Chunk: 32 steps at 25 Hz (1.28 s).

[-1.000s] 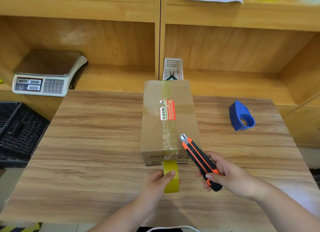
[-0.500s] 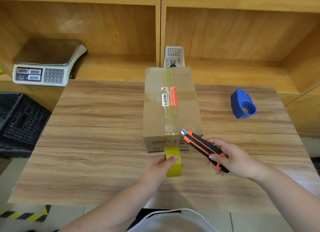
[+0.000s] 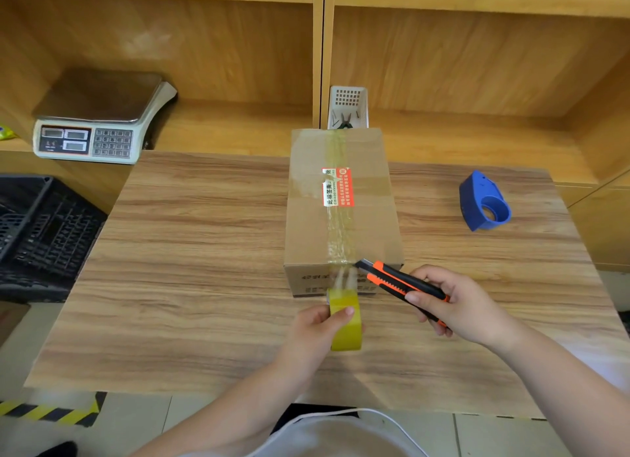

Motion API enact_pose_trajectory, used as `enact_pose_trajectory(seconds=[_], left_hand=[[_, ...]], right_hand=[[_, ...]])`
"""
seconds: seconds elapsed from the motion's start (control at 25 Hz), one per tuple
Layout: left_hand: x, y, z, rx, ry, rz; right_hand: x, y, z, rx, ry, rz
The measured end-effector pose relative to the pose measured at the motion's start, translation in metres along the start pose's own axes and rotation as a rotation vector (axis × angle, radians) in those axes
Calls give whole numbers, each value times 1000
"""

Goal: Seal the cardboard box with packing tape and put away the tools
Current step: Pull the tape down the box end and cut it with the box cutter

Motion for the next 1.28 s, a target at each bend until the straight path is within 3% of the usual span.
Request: enact_pose_trajectory(seconds=[0.32, 0.48, 0.68, 0.84, 1.28], left_hand=[[3, -1, 2, -2, -37, 29], [6, 5, 3, -4, -38, -4], [10, 6, 1, 45, -35, 23], [10, 3, 1, 17, -43, 39], [4, -6, 2, 29, -53, 71]], right_hand=[[4, -8, -1, 188, -126, 69], [6, -17, 11, 482, -38, 249], [5, -20, 11, 716, 74, 316], [12, -41, 0, 924, 232, 623], [6, -43, -12, 1011, 278, 842]])
Point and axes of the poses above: each hand's wrist, its own x-axis away from the middle knuckle, its own z-axis out of the back of the hand, y = z × x, the point moved 9 cm from there along -x, towards the middle knuckle, and after that the axes turned 4 degrees about y, right-handed, at the moved point
